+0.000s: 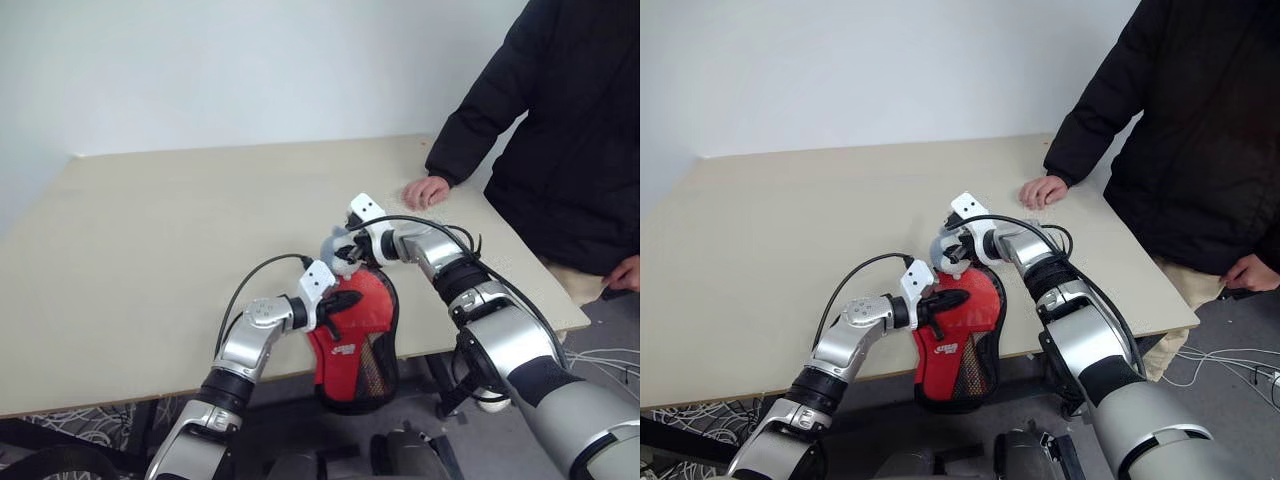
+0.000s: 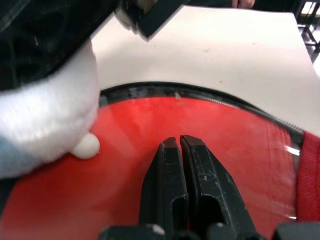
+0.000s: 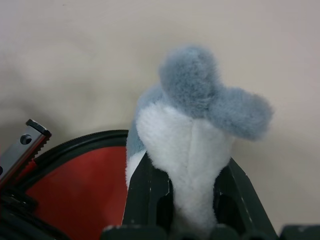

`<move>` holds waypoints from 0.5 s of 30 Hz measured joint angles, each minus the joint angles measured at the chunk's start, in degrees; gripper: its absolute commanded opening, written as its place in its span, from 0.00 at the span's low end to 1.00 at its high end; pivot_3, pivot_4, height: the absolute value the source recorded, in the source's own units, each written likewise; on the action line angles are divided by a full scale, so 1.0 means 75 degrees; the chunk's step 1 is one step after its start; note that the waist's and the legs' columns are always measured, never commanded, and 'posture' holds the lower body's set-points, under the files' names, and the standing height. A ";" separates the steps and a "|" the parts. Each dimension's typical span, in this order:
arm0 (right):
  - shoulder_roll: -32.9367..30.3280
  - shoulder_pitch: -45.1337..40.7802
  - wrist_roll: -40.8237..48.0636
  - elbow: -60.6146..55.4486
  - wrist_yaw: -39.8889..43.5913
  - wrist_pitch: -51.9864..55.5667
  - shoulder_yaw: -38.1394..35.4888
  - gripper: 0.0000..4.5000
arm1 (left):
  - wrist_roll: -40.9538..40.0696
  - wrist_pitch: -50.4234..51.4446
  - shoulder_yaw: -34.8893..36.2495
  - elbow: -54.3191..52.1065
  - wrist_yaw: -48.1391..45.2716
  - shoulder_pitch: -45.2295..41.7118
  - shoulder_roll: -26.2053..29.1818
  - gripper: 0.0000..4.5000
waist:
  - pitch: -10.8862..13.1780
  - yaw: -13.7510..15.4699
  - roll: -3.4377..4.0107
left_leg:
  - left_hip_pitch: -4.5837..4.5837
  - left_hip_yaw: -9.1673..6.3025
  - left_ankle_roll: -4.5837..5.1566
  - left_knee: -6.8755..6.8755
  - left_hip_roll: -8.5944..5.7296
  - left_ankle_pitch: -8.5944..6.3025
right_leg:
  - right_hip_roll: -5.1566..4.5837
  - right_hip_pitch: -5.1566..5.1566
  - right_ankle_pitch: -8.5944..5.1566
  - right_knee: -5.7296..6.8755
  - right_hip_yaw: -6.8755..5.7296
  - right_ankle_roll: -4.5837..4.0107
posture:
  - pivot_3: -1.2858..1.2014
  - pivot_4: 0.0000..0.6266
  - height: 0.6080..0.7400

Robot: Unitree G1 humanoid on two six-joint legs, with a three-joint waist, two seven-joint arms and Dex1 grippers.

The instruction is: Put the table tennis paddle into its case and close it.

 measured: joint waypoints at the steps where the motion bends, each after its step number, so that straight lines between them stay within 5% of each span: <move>1: 0.0006 -0.0025 -0.0030 0.0051 0.0000 -0.0058 -0.0013 0.07 | 0.0000 -0.0061 0.0001 0.0046 -0.0010 0.0000 0.0001 0.00 | 0.0000 0.0000 0.0000 | 0.0001 0.0000 0.0000 0.0000 0.0000 0.0000 | 0.0000 0.0001 0.0000 0.0001 0.0000 0.0000 | 0.52 0.00 1.00; 15: 0.0149 -0.0487 -0.0288 0.1476 -0.0778 -0.0866 -0.0560 0.07 | -0.0002 -0.0150 0.0004 0.0103 -0.0163 0.0019 0.0081 0.00 | -0.0007 -0.0015 0.0012 | 0.0006 0.0003 0.0000 0.0000 0.0004 0.0001 | 0.0002 0.0022 0.0000 0.0005 0.0003 0.0000 | 0.52 0.00 1.00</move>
